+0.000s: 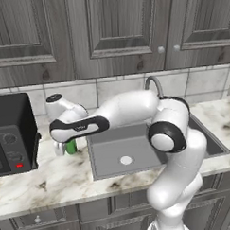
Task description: Move any existing items from the left basin to the right basin for drying. Then move the cup from the counter to the left basin of the sink for washing.
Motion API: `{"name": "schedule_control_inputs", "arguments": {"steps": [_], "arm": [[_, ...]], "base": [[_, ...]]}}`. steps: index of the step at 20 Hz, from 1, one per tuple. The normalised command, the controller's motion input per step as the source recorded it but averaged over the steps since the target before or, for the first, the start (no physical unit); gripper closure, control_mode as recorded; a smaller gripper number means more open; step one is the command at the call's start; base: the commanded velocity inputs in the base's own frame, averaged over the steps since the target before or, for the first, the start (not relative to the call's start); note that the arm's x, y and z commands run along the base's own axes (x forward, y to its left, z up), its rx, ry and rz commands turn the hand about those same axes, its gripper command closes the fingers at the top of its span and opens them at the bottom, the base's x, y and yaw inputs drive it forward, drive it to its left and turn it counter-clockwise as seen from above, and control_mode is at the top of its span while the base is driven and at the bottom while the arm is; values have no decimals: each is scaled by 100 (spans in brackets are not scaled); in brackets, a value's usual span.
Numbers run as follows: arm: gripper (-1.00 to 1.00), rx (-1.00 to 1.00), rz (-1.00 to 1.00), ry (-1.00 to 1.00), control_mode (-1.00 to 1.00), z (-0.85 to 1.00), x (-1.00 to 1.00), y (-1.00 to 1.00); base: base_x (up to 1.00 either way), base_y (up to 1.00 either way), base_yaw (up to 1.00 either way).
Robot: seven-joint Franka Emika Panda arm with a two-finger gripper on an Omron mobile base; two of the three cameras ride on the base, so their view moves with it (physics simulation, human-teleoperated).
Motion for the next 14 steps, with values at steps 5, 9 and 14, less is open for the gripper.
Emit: {"name": "schedule_control_inputs", "arguments": {"steps": [5, 9, 14], "arm": [[100, 4, -8, -1, -100, 0, 0, -77], [100, 3, -8, -2, -100, 0, 0, -79], [100, 3, -8, -1, -100, 0, 0, -76]], "base": [[0, 0, 0], [0, 0, 0], [0, 0, 0]]}}
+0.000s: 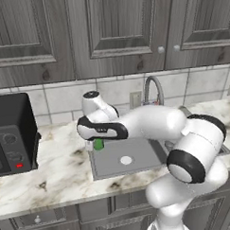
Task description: Move any existing items from the left basin to the right basin for drying. Then move the cup from the counter to the left basin of the sink for washing.
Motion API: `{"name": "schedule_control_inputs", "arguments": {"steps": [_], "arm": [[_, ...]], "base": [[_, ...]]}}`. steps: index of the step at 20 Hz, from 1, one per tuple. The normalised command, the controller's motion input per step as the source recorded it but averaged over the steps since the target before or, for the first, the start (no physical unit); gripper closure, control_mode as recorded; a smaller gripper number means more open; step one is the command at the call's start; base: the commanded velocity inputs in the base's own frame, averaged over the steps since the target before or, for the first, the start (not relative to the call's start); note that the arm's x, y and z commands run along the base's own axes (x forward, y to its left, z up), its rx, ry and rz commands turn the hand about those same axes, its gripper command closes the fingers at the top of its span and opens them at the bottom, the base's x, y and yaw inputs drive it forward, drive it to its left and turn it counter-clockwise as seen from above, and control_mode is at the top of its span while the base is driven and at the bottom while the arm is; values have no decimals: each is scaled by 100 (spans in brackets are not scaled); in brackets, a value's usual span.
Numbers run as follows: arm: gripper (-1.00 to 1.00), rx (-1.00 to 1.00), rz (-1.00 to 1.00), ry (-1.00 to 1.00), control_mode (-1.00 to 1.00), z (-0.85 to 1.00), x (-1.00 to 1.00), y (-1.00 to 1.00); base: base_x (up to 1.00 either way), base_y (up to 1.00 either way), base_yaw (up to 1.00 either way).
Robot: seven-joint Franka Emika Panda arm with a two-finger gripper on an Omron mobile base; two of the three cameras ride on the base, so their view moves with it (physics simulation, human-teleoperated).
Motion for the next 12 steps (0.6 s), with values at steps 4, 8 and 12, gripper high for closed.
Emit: {"name": "schedule_control_inputs", "arguments": {"steps": [4, 8, 12], "arm": [[100, 4, -7, 0, -100, 0, 0, -74], [100, 0, -3, 0, -100, -14, 7, -50], [100, 0, 0, 1, -100, -31, 15, -29]], "base": [[0, 0, 0], [0, 0, 0], [0, 0, 0]]}}
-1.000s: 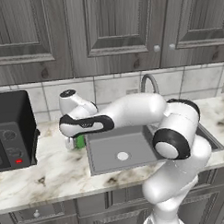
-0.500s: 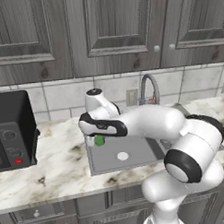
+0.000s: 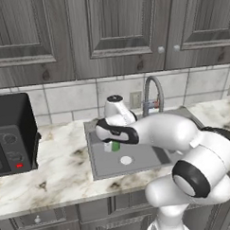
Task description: Move any existing items from the left basin to the right basin for drying. Then move the cup from the counter to the left basin of the sink for washing.
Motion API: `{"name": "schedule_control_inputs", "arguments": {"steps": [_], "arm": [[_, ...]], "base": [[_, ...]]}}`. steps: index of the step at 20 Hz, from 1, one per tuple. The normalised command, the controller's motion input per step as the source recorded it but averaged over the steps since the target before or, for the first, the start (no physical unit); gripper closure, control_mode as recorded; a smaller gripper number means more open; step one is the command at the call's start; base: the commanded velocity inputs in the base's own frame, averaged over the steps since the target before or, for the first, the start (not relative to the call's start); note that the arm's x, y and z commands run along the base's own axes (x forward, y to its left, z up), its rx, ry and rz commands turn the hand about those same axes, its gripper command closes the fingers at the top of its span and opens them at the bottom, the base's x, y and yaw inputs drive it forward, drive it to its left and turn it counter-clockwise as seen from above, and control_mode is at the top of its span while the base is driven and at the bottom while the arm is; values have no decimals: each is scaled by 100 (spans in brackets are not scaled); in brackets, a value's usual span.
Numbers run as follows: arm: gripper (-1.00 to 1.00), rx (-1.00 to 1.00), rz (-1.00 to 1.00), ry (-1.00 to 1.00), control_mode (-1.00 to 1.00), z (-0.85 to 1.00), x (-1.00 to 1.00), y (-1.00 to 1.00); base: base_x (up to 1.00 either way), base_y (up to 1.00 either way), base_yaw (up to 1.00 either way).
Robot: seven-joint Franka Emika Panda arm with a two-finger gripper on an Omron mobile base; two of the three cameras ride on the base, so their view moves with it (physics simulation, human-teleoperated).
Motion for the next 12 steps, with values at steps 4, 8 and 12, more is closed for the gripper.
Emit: {"name": "schedule_control_inputs", "arguments": {"steps": [4, 8, 12], "arm": [[100, 0, 0, 2, -100, -40, 28, -17], [100, 0, 0, 3, -100, -32, 31, -16], [100, 0, 0, 1, -100, -31, 31, -9]], "base": [[0, 0, 0], [0, 0, 0], [0, 0, 0]]}}
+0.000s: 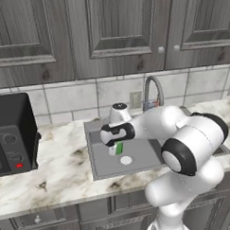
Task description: Move any existing items from the left basin to the right basin for drying. Then move the cup from the counter to the left basin of the sink for washing.
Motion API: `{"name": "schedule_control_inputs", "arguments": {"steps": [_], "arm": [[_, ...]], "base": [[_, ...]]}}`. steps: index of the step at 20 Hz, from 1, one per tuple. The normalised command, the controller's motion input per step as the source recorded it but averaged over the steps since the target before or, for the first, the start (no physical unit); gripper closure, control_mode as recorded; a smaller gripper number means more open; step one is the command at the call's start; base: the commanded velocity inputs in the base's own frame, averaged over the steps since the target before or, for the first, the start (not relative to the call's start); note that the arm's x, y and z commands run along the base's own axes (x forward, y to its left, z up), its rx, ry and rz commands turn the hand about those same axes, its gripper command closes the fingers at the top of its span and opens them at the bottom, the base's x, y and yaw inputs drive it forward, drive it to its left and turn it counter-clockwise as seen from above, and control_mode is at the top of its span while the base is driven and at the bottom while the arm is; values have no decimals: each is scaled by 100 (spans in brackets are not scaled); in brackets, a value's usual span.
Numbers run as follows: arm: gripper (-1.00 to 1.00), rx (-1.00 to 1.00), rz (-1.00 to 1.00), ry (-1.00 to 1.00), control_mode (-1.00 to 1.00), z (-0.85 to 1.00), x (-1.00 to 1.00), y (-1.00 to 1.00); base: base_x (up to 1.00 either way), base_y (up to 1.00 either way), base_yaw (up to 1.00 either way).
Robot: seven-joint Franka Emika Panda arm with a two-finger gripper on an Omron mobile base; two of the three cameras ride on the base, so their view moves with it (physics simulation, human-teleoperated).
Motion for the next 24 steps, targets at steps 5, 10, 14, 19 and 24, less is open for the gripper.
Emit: {"name": "schedule_control_inputs", "arguments": {"steps": [5, 10, 14, 19, 24], "arm": [[100, 0, 0, 0, -100, -41, 18, 0], [100, 0, 0, 0, -100, -36, 1, 0], [100, 0, 0, 0, -100, -20, 7, 0], [100, 0, 0, 0, -100, -22, 10, 0], [100, 0, 0, 0, -100, -23, 10, 0]], "base": [[0, 0, 0], [0, 0, 0], [0, 0, 0], [0, 0, 0], [0, 0, 0]]}}
